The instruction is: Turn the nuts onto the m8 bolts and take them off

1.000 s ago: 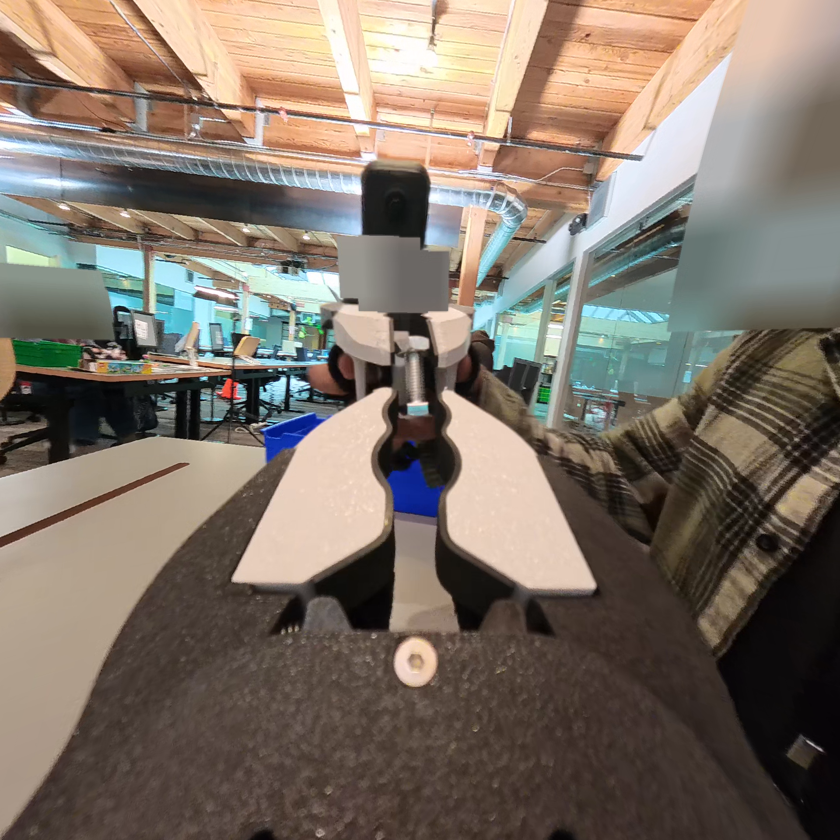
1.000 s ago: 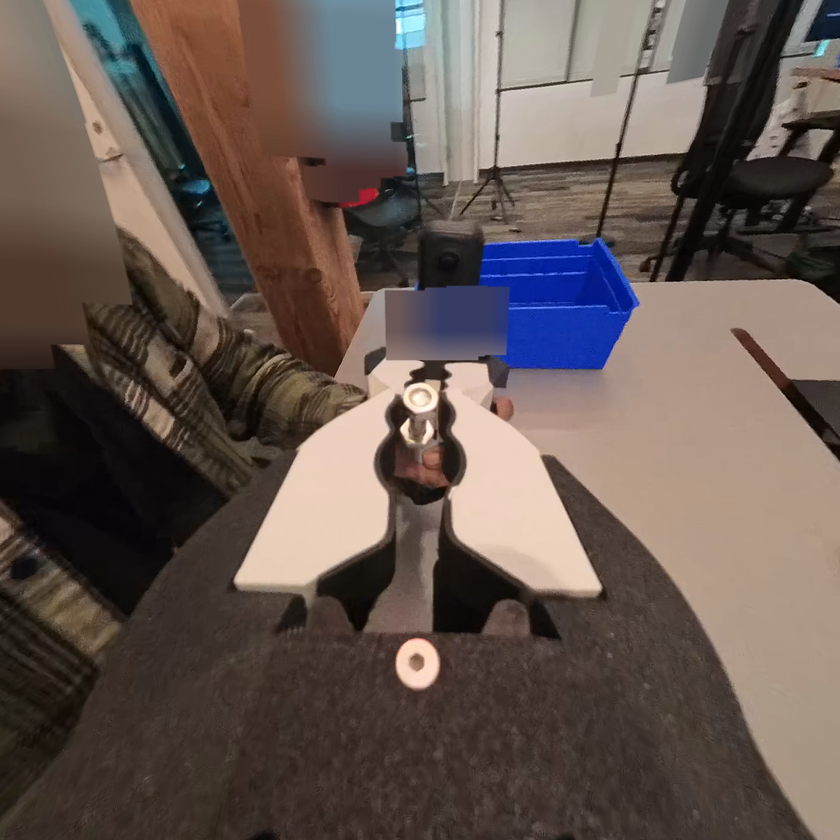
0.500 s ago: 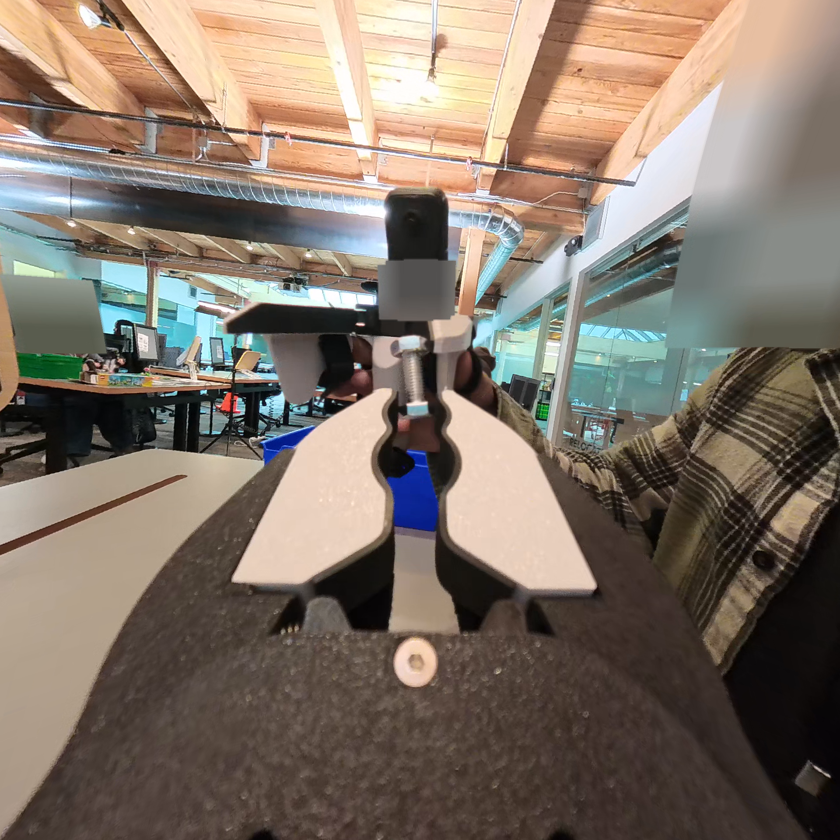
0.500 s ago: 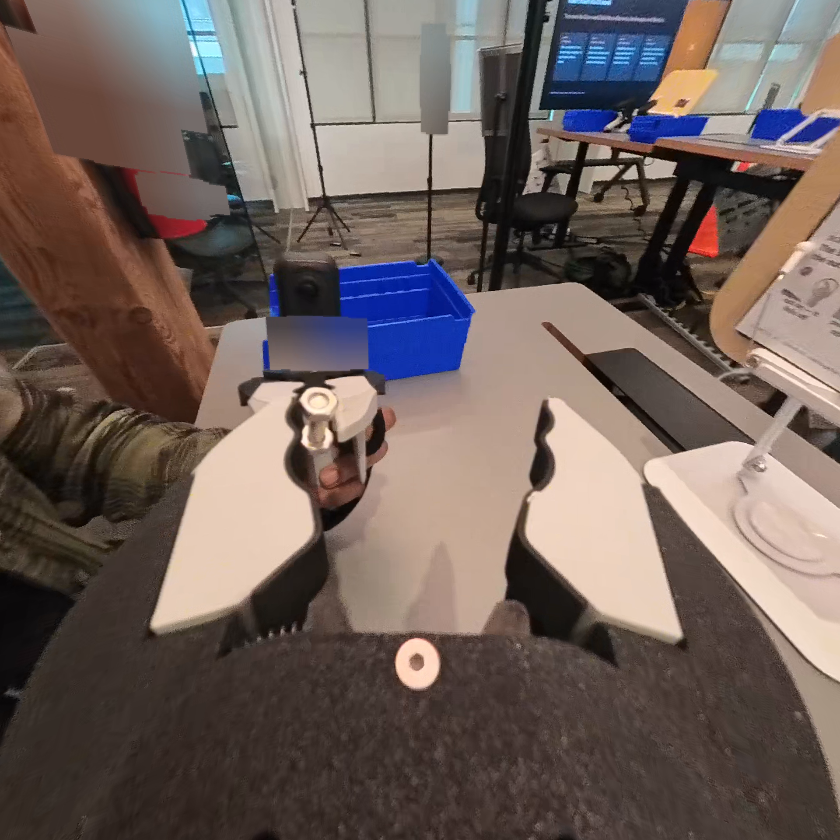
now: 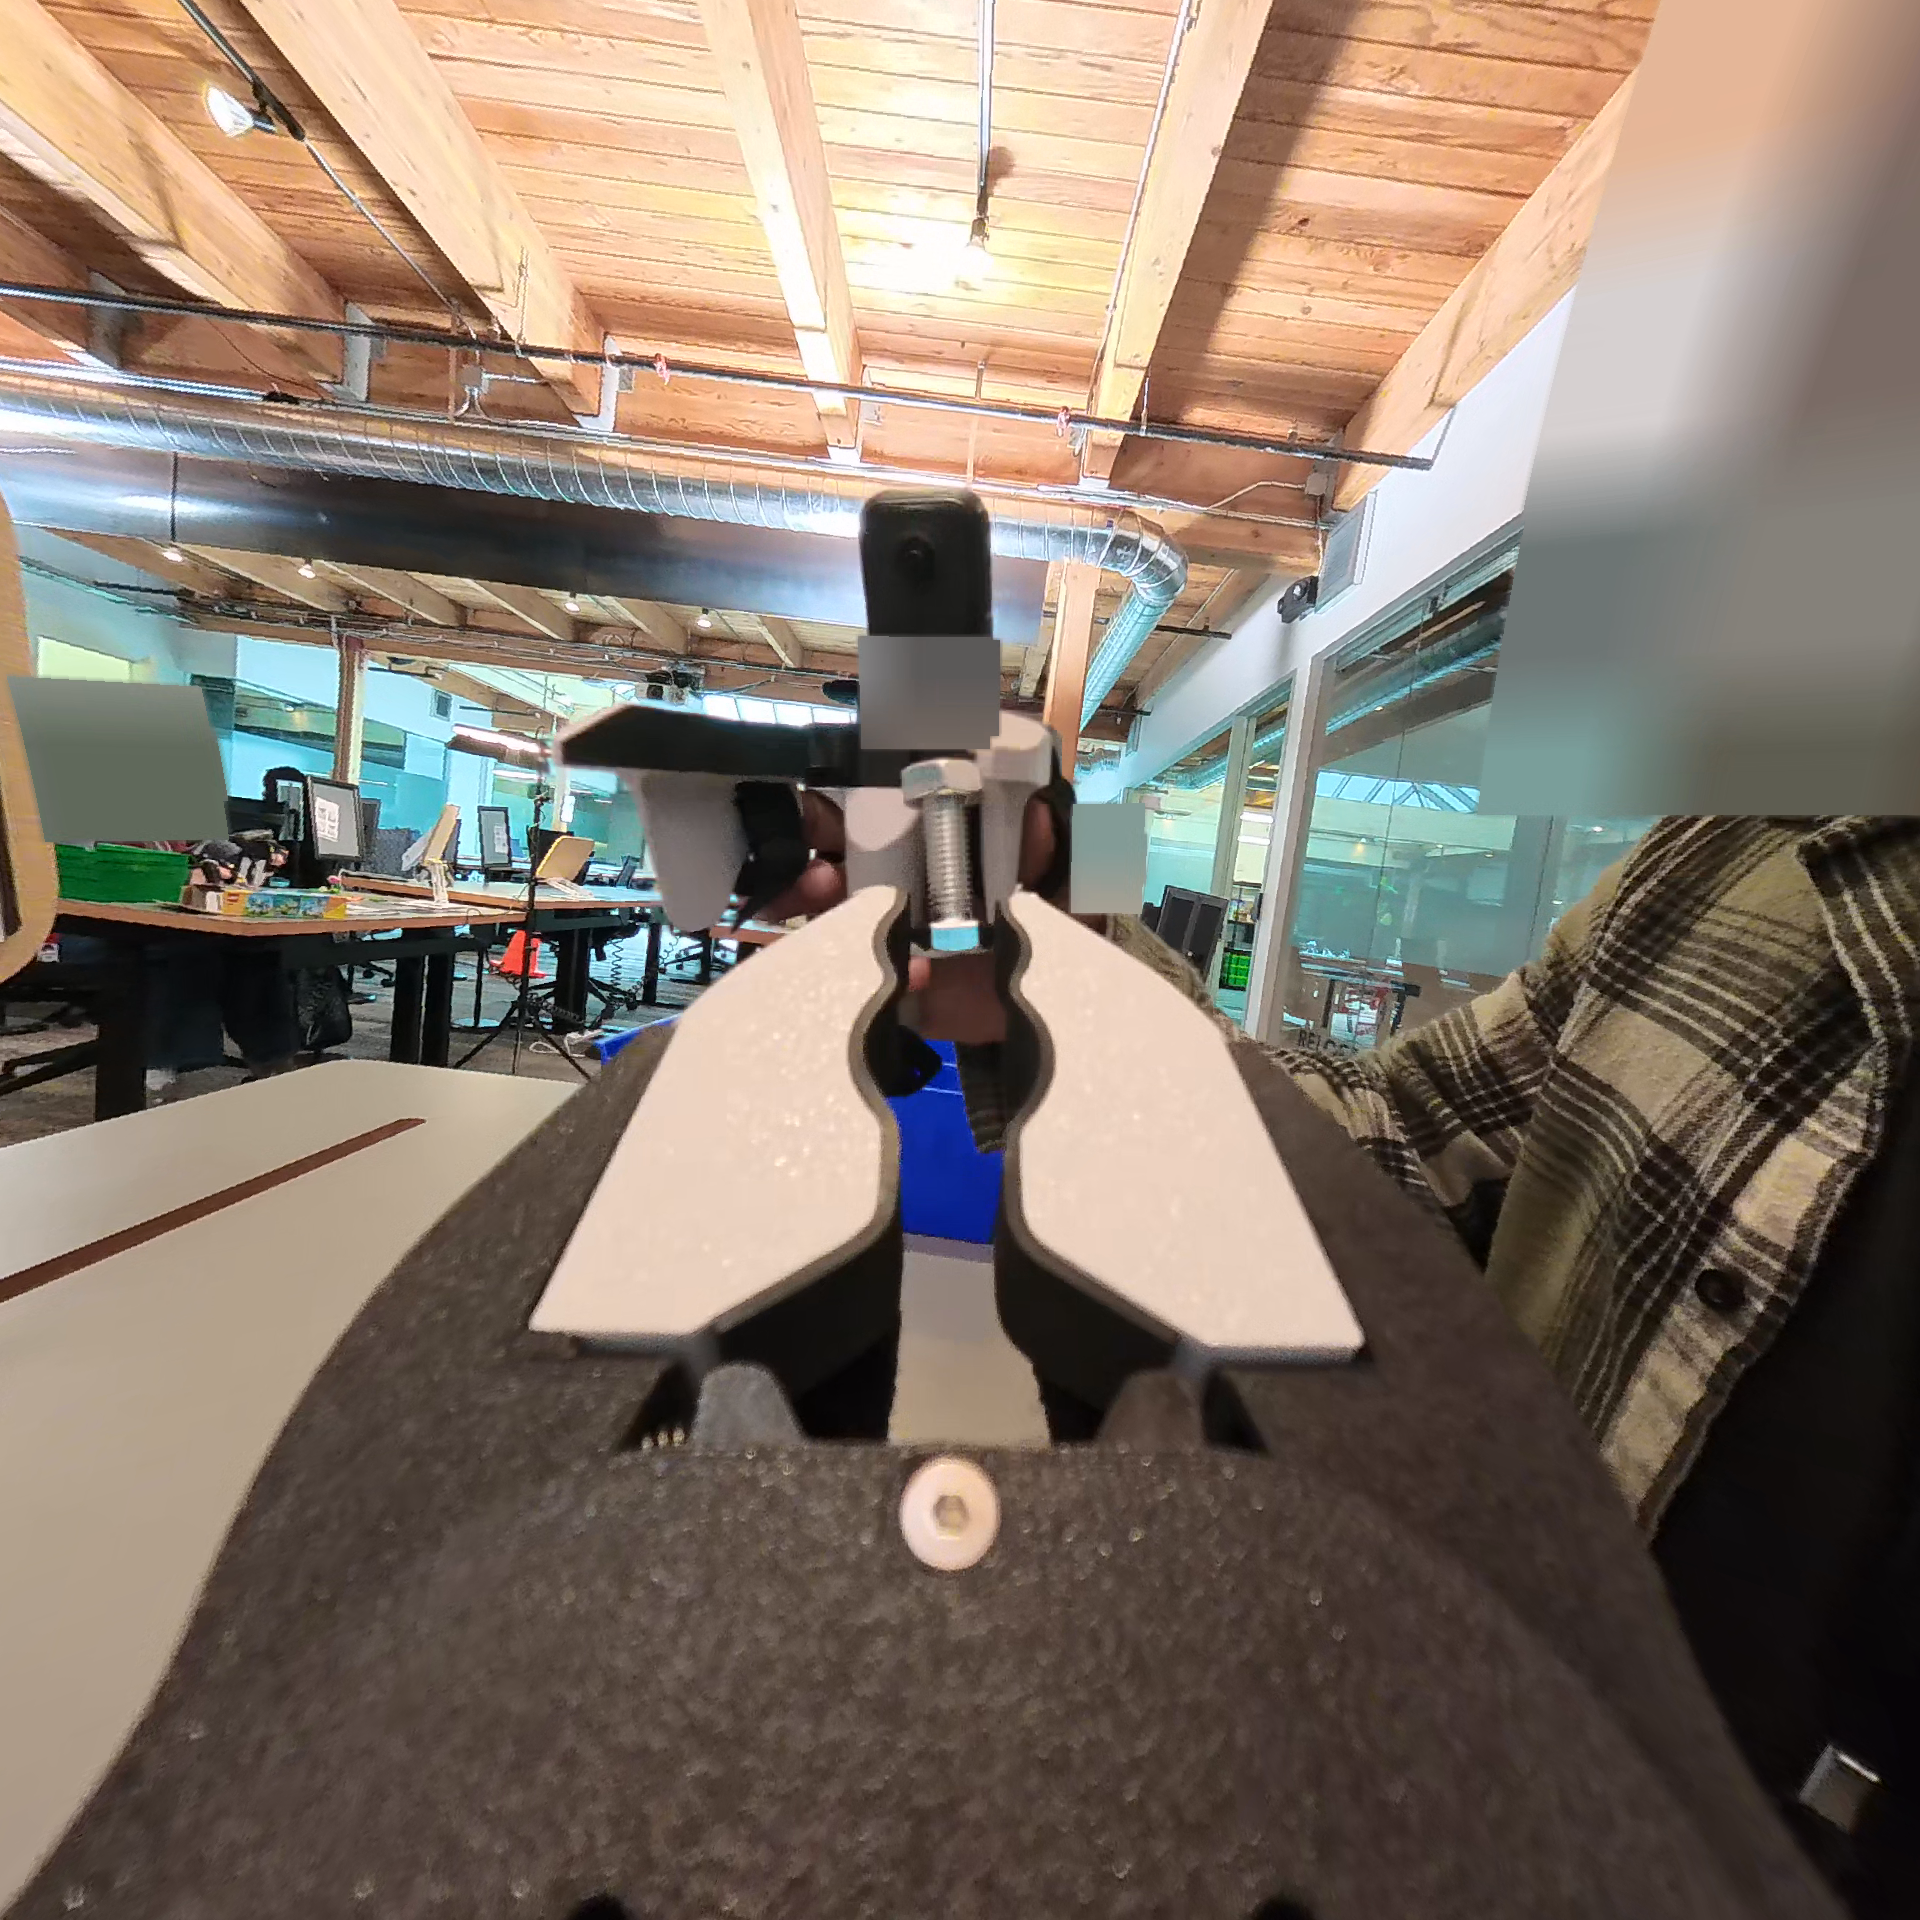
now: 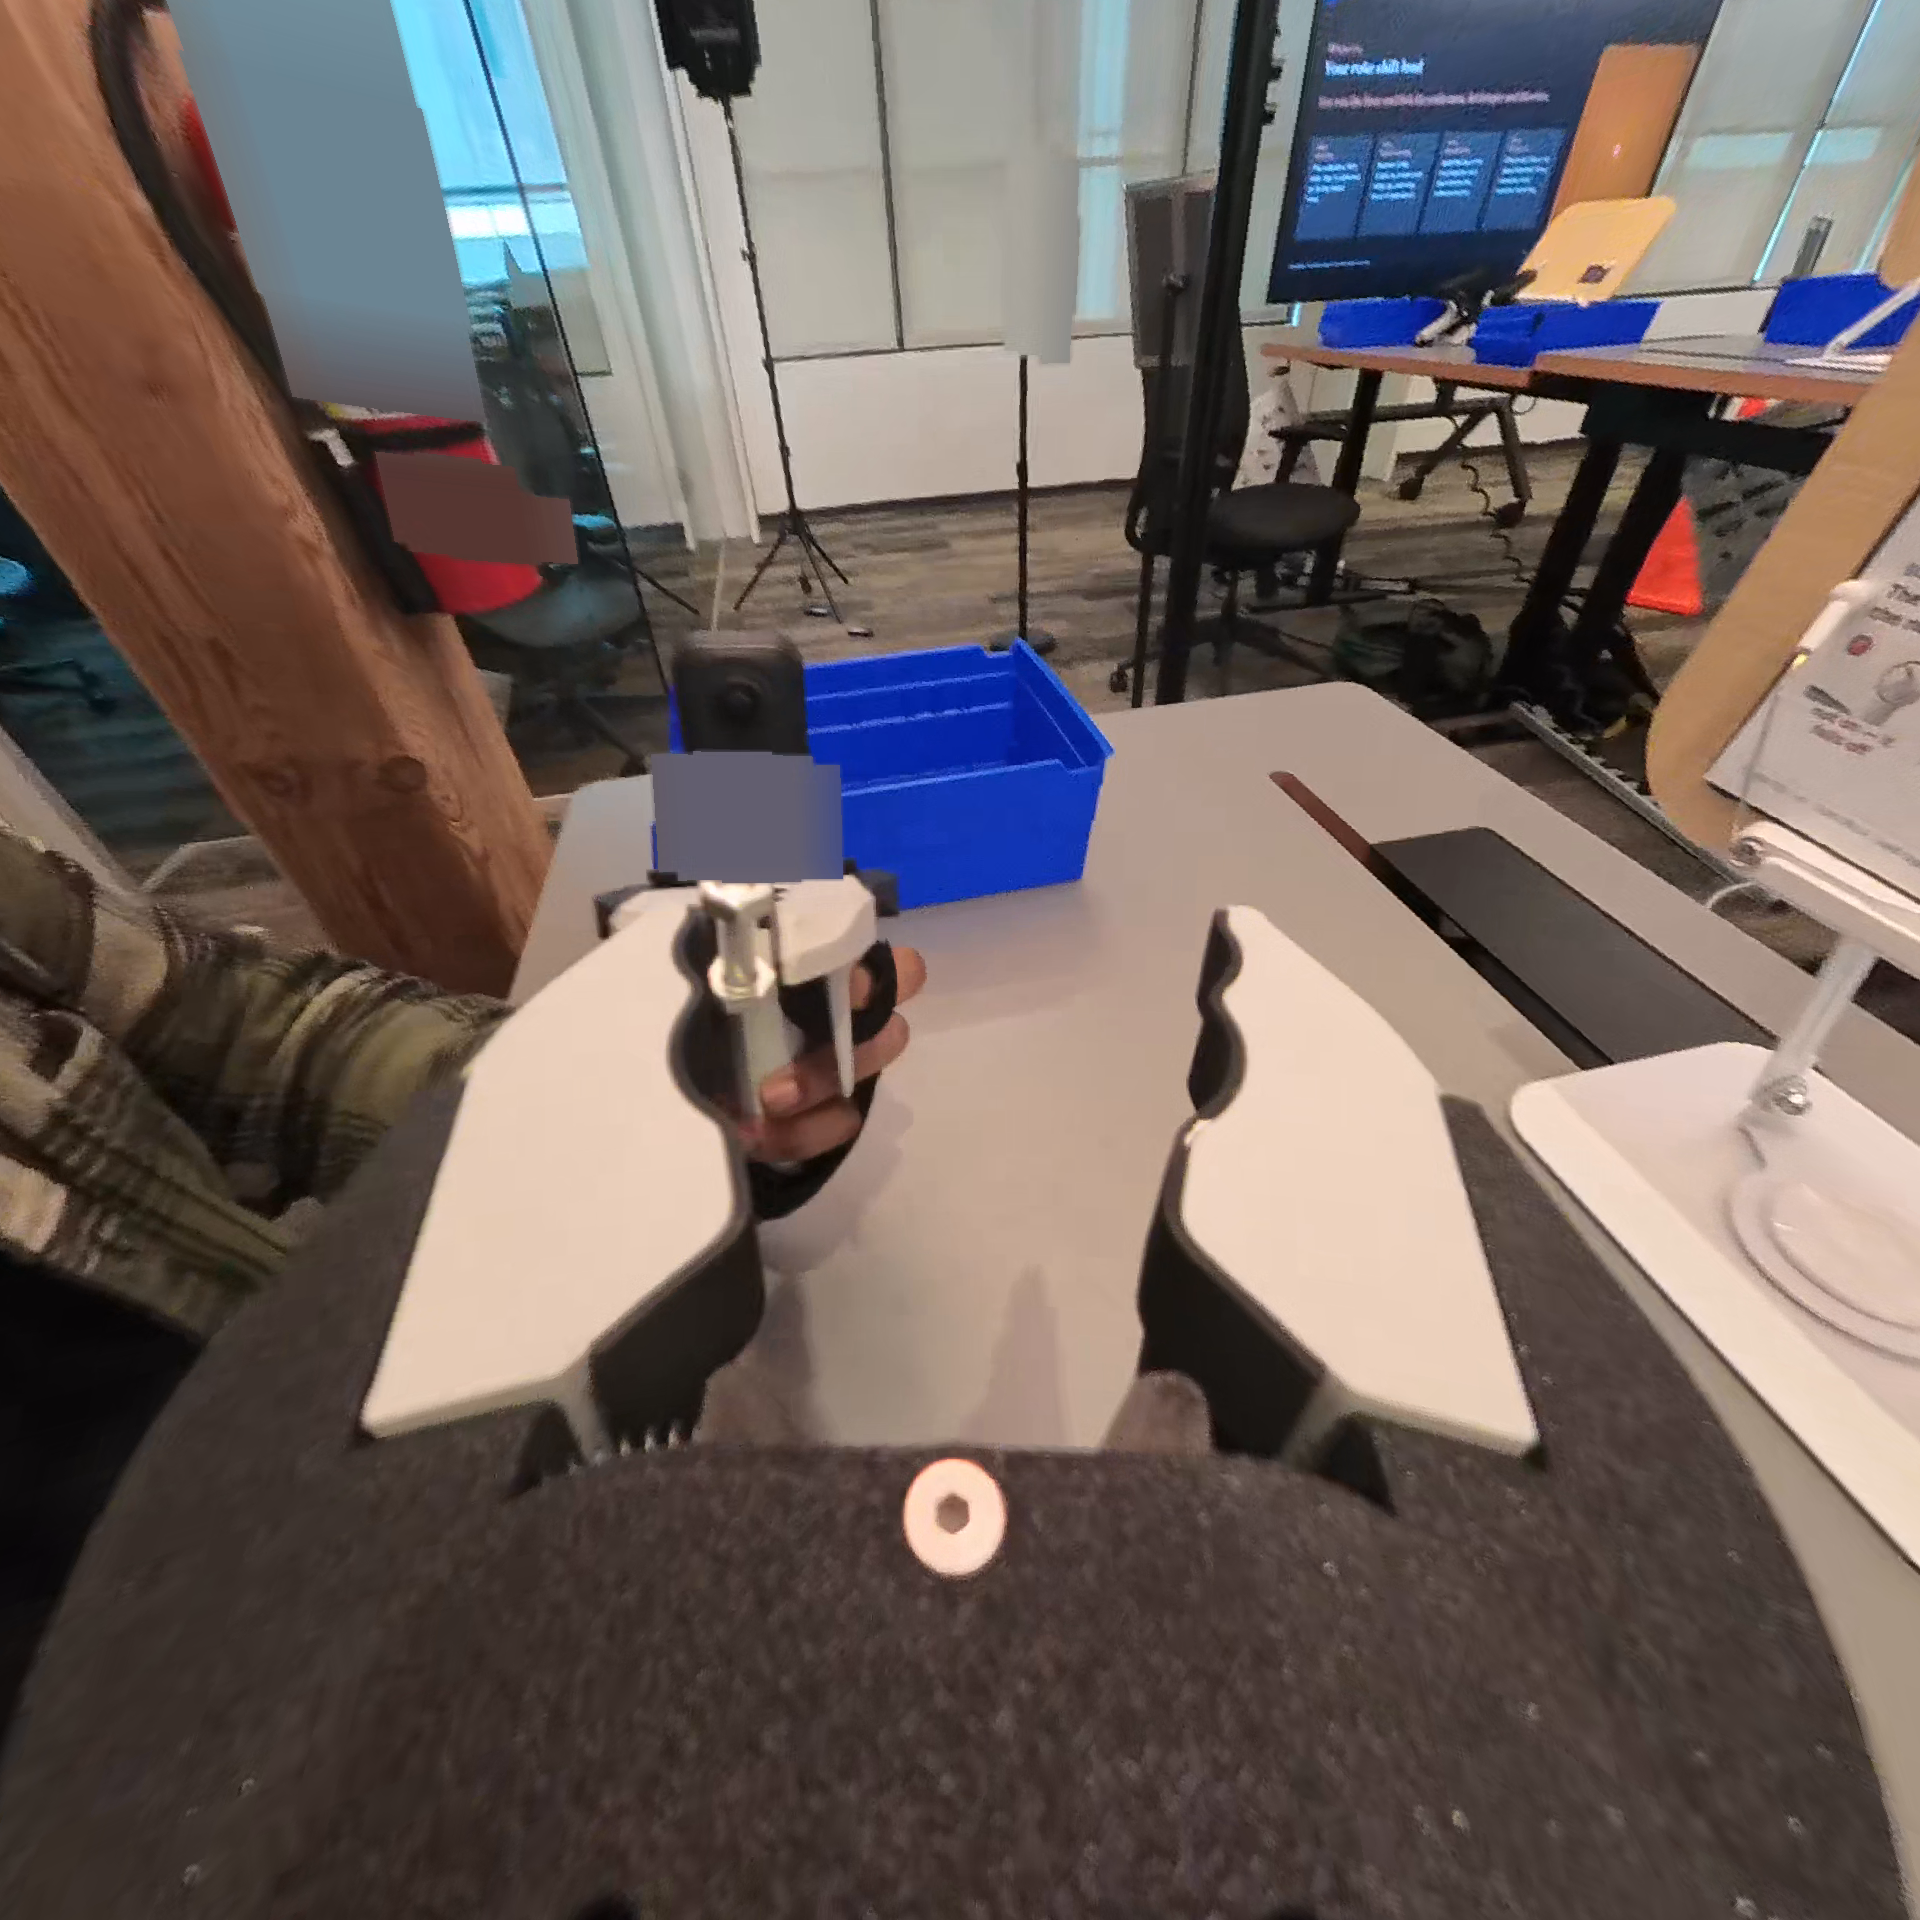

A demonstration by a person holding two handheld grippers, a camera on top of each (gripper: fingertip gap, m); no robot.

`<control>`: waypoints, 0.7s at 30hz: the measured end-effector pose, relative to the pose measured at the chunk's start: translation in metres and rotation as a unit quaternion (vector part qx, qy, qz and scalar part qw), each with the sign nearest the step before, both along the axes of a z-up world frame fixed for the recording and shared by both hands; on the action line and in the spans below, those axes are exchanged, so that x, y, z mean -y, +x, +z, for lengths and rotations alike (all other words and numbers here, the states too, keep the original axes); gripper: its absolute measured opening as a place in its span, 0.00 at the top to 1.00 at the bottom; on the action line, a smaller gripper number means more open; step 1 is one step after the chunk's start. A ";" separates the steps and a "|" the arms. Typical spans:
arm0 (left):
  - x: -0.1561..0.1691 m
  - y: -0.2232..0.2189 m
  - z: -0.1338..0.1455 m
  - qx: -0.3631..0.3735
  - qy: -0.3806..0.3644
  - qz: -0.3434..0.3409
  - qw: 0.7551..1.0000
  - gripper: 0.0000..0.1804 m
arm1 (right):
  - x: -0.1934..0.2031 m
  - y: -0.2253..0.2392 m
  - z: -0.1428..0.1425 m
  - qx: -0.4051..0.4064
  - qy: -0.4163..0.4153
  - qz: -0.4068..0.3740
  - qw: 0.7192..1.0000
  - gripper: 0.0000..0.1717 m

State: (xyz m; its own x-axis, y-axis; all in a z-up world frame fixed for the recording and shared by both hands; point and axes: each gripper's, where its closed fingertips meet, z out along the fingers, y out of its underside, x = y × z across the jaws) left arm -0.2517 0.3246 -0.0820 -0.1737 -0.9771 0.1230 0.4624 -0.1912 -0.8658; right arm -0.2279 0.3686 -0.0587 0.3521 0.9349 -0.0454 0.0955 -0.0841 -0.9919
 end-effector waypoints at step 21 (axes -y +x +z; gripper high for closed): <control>0.004 -0.001 0.003 0.006 0.006 0.001 1.000 0.92 | 0.006 -0.023 -0.005 0.018 -0.009 -0.006 1.000 0.51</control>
State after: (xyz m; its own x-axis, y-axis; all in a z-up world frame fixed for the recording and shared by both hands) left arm -0.2524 0.3210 -0.0792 -0.1739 -0.9788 0.1086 0.4723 -0.1797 -0.8629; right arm -0.2512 0.3626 -0.0640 0.3651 0.9296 -0.0500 0.1304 -0.1042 -0.9860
